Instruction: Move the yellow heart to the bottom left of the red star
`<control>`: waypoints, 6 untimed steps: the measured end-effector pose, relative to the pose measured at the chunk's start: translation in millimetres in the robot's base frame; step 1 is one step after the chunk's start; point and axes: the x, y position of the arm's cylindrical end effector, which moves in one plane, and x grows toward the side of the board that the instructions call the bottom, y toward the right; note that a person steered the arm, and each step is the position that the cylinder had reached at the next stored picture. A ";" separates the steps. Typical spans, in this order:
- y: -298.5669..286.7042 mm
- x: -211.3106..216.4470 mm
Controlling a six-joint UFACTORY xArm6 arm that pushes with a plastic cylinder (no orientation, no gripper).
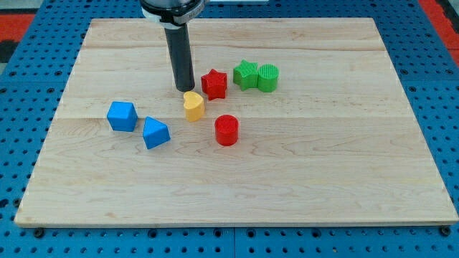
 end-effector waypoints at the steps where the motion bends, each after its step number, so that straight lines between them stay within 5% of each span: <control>1: -48.9 -3.6; 3: -42.9 97.8; 6: 24.2 58.0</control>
